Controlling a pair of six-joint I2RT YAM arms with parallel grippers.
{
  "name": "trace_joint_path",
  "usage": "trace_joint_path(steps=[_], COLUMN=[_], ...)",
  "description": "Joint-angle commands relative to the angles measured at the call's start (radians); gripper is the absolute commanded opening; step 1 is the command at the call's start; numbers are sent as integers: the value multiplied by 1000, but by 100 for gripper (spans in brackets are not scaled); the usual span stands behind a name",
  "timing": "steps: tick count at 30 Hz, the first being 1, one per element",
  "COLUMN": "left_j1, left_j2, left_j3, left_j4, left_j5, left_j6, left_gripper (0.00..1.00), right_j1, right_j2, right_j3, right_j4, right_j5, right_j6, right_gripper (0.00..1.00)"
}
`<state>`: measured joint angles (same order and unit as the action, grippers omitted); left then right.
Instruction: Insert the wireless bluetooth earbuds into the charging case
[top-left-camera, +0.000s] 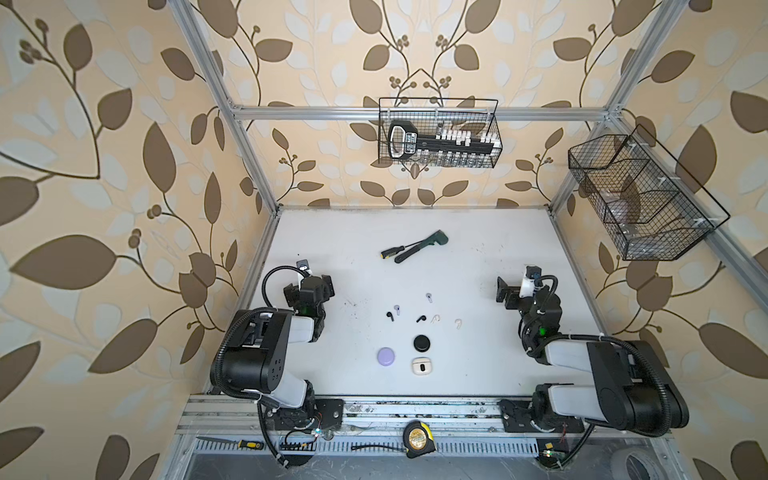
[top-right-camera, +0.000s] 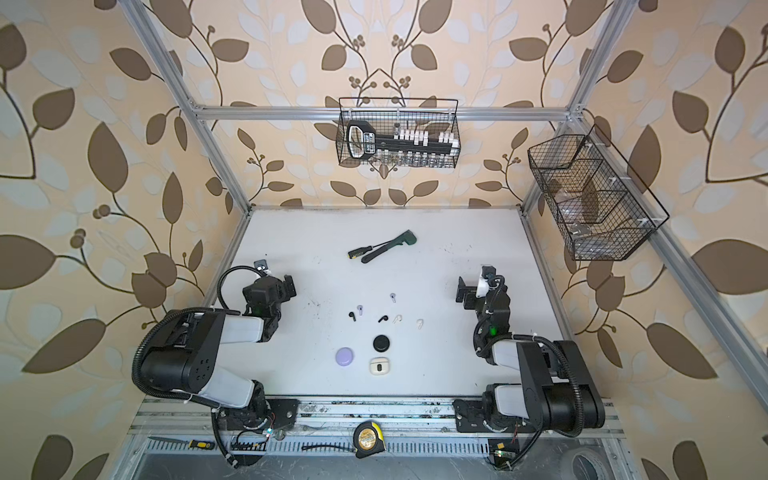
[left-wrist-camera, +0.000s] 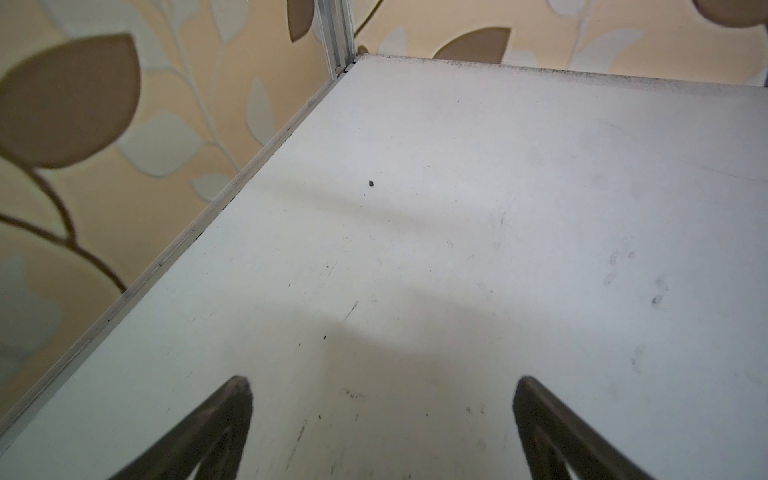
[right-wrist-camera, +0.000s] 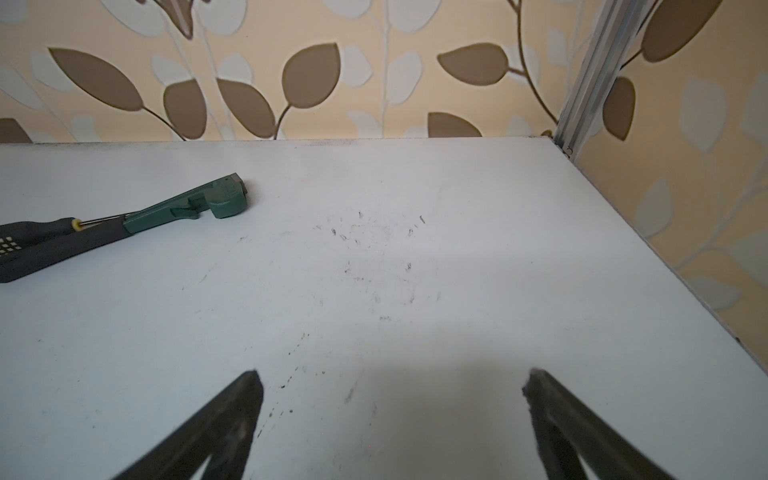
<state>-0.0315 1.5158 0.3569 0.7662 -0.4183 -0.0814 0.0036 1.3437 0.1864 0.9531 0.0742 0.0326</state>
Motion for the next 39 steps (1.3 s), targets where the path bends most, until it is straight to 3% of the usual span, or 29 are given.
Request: trace_joint_path(steps=[1, 39], left_j1=[2, 0], left_j2=[-16, -26], left_j3=[11, 4], left_j4=[19, 18], left_j5=[6, 10], left_j6=[-9, -7], left_gripper=[99, 99], right_j1=[1, 13], right_j2=[-5, -7], right_j3=[18, 13], right_j4=[9, 13], right_j5=[-4, 16], right_j6=[-17, -24], right_gripper=[100, 100])
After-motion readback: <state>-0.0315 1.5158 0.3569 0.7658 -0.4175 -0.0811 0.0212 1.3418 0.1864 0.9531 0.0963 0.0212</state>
